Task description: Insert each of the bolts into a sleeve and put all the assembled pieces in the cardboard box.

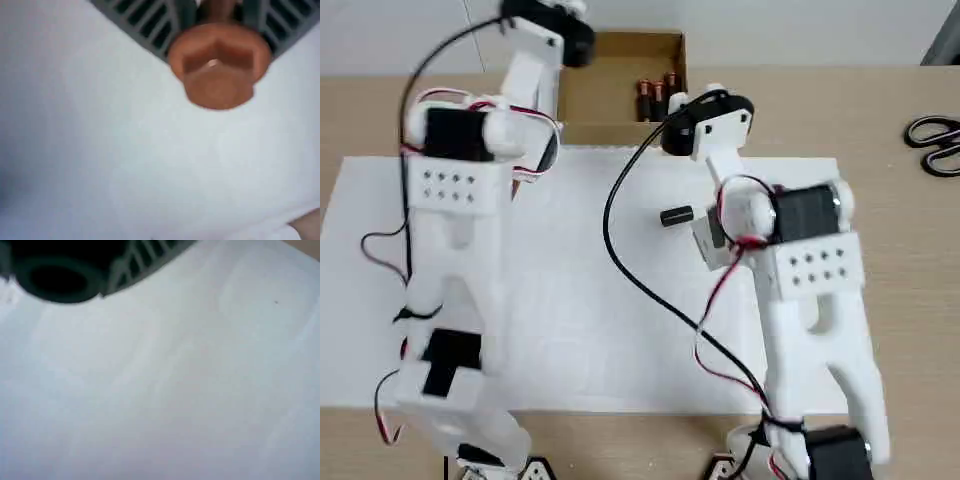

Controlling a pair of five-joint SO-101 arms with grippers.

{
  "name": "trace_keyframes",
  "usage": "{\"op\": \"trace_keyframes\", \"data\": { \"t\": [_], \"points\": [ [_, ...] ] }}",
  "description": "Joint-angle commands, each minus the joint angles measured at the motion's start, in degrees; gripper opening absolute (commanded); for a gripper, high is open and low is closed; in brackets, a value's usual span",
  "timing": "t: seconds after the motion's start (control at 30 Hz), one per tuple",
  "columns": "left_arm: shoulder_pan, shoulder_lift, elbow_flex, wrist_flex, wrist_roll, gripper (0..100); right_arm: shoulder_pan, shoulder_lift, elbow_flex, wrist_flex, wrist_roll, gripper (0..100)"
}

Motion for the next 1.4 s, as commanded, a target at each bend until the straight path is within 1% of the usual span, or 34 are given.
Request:
{"op": "trace_keyframes", "data": {
  "t": [0.0,0.07,0.13,0.33,0.53,0.67,0.8,0.97,1.13,1.37],
  "points": [
    [-1.1,-7.8,-2.4,0.7,12.0,0,0.3,-5.6,-1.6,0.0,-1.0,0.3],
    [-1.6,-9.8,-2.4,0.7,17.4,0,0.3,-7.3,-1.6,-1.4,-3.9,0.3],
    [-1.5,-10.5,-2.4,0.7,19.7,0,0.3,-8.5,-1.6,-2.8,-6.7,0.3],
    [-1.6,-11.4,-2.4,0.8,19.7,0,0.2,-9.4,-1.6,-3.3,-7.6,0.3],
    [1.5,-19.5,-1.7,0.8,19.9,0,0.1,-10.0,-1.8,-5.1,-8.5,0.3],
    [4.3,-26.7,4.1,0.8,20.0,0,-0.7,-14.2,-1.8,-7.7,-15.4,0.4],
    [5.8,-33.7,13.5,0.7,20.1,0,-3.6,-18.9,-1.6,-8.5,-14.0,0.4],
    [5.5,-38.9,21.8,-1.9,24.4,0,-8.0,-23.0,2.5,-9.1,-12.1,0.4],
    [5.7,-40.8,29.0,-2.5,26.5,0,-8.2,-28.4,13.7,-19.6,-12.4,0.4],
    [5.9,-40.6,29.8,-2.5,28.7,0,-8.5,-43.4,35.3,-39.4,-12.3,0.4]
  ]
}}
